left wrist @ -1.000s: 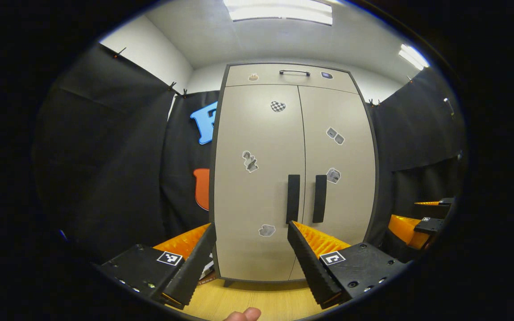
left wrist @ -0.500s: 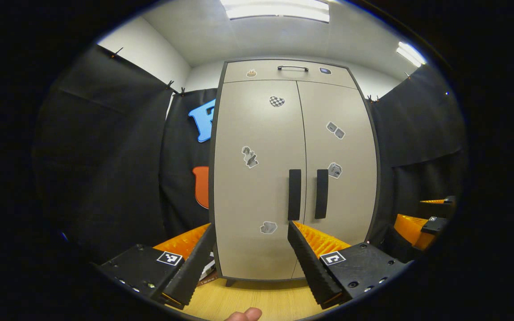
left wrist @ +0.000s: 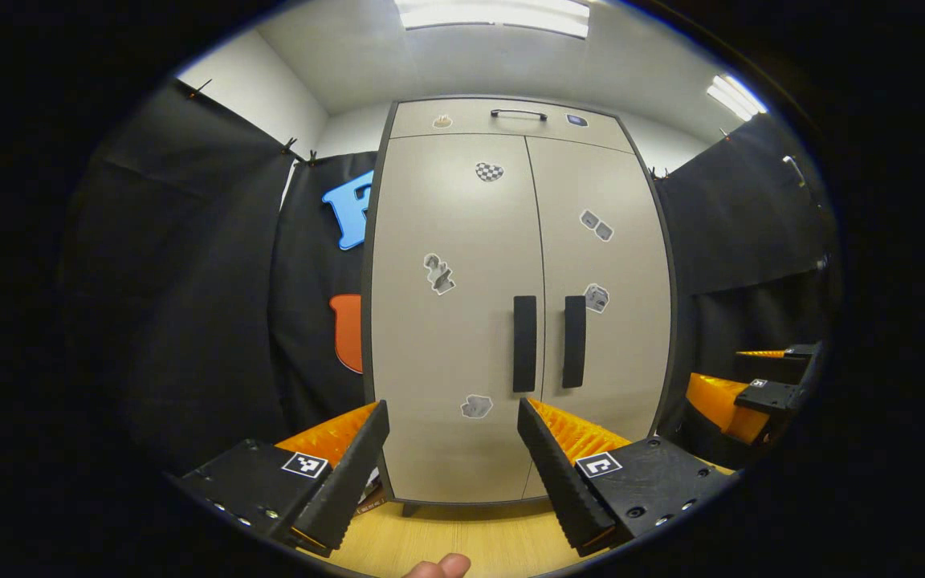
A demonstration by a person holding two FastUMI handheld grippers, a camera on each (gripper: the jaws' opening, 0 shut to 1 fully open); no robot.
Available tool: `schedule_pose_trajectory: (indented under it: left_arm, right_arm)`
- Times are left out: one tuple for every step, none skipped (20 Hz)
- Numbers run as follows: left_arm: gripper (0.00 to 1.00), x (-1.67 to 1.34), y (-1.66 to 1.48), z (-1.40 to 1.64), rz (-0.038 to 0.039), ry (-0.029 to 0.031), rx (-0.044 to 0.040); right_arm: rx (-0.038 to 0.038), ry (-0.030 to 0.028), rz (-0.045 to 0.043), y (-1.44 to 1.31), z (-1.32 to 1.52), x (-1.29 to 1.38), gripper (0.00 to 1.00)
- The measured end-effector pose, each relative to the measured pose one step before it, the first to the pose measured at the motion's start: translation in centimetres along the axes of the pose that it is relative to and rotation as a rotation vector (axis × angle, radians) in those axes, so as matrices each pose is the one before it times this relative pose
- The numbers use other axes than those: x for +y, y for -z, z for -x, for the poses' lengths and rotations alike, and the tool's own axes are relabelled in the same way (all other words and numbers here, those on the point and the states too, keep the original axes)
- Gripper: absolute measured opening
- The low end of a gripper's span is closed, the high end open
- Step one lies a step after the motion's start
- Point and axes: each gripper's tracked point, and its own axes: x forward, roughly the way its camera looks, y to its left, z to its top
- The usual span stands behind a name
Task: Open the right door of the double-door shoe cabinet with the right hand, and open the left door with the left hand.
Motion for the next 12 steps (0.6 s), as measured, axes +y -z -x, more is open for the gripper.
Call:
schedule_pose_trajectory:
  left_arm:
    - [0.96,-0.009,0.115,0.194,-0.00682,0.00399,-0.00067]
    - [0.96,-0.104,0.192,0.255,-0.00278,0.00764,0.00105]
    - [0.96,-0.212,0.144,0.258,0.00097,0.00997,0.00303]
    - [0.96,-0.242,0.172,0.366,0.0037,0.01291,0.00119]
    - [0.96,-0.308,0.249,0.319,0.00265,0.01418,0.0035]
    - [0.96,-0.053,0.143,0.372,-0.00351,0.00493,0.00087]
    - [0.96,0.073,0.075,0.271,-0.00388,0.00351,0.00053]
    - [0.96,-0.08,0.127,0.315,-0.00109,0.00735,0.00221]
    - [0.95,-0.096,0.066,0.241,0.00137,0.0069,0.0009]
    - [0.95,-0.016,0.117,0.226,0.00149,0.00553,0.00127]
    - [0.96,0.145,0.085,0.135,0.00144,0.00137,0.00126]
    - [0.95,0.252,0.171,0.206,0.00587,-0.0003,0.00467]
  right_arm:
    - [-0.00196,-0.00541,-0.0049,-0.406,-0.934,0.452,1.0]
    - [-0.00254,-0.00692,-0.0054,-0.482,-0.943,0.483,1.0]
    - [-0.00648,-0.00705,-0.0048,-0.501,-1.105,0.565,1.0]
    - [0.00048,-0.00507,-0.00087,-0.464,-1.11,0.51,1.0]
    - [-0.00594,-0.00639,0.00015,-0.31,-1.272,0.564,1.0]
    - [0.00683,0.00232,0.00706,-0.192,-1.271,0.427,1.0]
    - [0.0091,0.00382,0.00418,0.095,-1.36,0.337,1.0]
    - [0.01154,-0.0052,-0.00461,-0.001,-1.232,0.528,1.0]
    - [0.01169,-0.01632,-0.01059,0.076,-1.077,0.687,1.0]
    - [0.00332,-0.01958,-0.01146,-0.062,-1.009,0.69,1.0]
    - [-0.00543,-0.0054,-0.0062,-0.254,-1.022,0.35,1.0]
    - [-0.00117,0.00295,0.00294,-0.028,-0.857,0.123,1.0]
